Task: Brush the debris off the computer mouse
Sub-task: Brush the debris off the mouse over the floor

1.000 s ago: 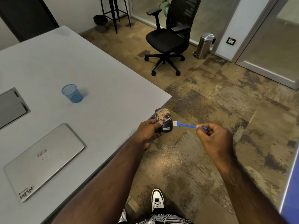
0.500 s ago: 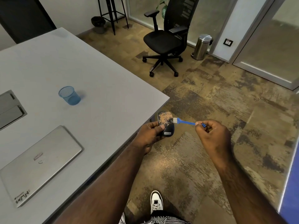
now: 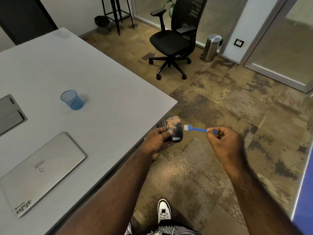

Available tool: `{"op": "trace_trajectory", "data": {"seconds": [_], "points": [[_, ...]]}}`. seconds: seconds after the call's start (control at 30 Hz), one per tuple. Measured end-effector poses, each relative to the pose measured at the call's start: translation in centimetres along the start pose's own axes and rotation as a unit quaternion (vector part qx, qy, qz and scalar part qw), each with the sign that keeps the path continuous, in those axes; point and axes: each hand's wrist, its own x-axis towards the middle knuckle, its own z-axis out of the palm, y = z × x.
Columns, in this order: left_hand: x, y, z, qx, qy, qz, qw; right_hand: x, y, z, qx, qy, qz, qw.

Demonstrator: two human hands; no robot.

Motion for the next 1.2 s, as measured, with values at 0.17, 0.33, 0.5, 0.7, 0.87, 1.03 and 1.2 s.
{"op": "trace_trajectory", "data": {"seconds": [0.17, 0.33, 0.5, 0.7, 0.87, 1.03, 1.2], "points": [[-0.1, 0.2, 0.3, -0.027, -0.003, -0.004, 1.000, -1.2, -0.3, 0.2, 0.013, -0.089, -0.051, 0.995], [-0.1, 0.0, 0.6, -0.015, -0.008, -0.007, 1.000, -0.2, -0.1, 0.1, 0.002, -0.001, -0.002, 1.000], [-0.1, 0.1, 0.5, -0.015, -0.012, -0.013, 1.000, -0.1, 0.0, 0.0, -0.018, -0.021, -0.015, 0.999], [-0.2, 0.0, 0.7, -0.020, -0.027, -0.018, 0.999, 0.8, 0.1, -0.2, -0.006, -0.002, 0.004, 1.000], [-0.2, 0.0, 0.6, -0.011, -0.030, -0.015, 0.999, 1.6, 0.1, -0.3, -0.010, 0.033, 0.031, 0.999], [0.0, 0.0, 0.3, -0.012, -0.036, -0.004, 0.999, 1.0, 0.1, -0.1, 0.011, -0.009, 0.022, 1.000], [0.0, -0.2, 0.1, -0.055, -0.073, -0.017, 0.996, 1.4, 0.1, 0.1, 0.237, -0.012, 0.159, 0.958]]}}
